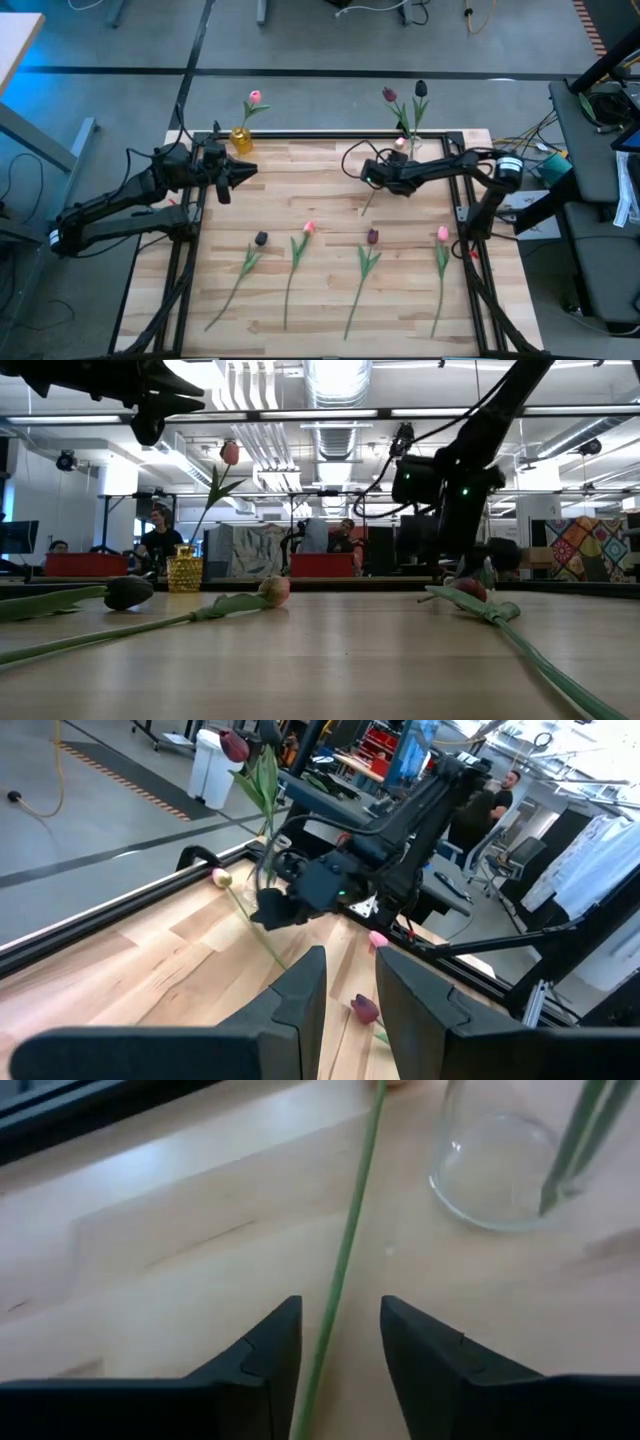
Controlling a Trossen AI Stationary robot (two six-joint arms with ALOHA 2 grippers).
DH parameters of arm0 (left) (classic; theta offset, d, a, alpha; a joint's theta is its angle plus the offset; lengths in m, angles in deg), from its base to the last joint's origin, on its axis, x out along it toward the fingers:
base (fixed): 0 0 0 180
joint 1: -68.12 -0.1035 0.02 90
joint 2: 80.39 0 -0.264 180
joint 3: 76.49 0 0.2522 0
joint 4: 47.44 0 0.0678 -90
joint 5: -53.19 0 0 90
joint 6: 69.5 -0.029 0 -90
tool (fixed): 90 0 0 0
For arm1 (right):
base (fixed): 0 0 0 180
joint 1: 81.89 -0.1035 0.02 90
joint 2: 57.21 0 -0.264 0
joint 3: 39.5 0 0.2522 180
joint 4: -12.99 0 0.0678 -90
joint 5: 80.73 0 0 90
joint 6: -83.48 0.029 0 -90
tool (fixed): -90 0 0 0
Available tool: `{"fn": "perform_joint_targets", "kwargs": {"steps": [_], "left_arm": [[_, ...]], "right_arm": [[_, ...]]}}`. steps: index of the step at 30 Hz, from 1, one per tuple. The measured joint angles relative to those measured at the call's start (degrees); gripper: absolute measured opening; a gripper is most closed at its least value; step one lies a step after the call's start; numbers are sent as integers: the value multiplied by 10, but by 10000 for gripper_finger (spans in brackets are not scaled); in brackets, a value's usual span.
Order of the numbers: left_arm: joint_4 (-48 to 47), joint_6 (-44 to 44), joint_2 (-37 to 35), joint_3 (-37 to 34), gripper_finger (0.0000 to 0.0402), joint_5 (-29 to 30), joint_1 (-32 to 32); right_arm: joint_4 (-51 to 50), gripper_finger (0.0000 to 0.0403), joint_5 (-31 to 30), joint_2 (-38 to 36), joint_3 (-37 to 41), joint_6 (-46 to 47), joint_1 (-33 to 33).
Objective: Sort flowers into vase by color
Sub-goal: Insert the center top pink tulip into the yellow glass vase
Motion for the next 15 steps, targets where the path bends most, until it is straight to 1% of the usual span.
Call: {"fn": "perform_joint_targets", "kwargs": {"steps": [4, 8, 13, 15], "left_arm": [[-1, 0, -1, 0, 76, 0, 0], [-2, 1, -2, 0, 76, 0, 0], [-2, 19, -4, 0, 76, 0, 0], [-1, 27, -5, 0, 76, 0, 0]], "right_arm": [[0, 104, 6, 30, -15, -10, 23], [-4, 71, 14, 42, -22, -19, 33], [0, 18, 30, 29, -24, -50, 31], [3, 13, 32, 14, -24, -62, 24]]}}
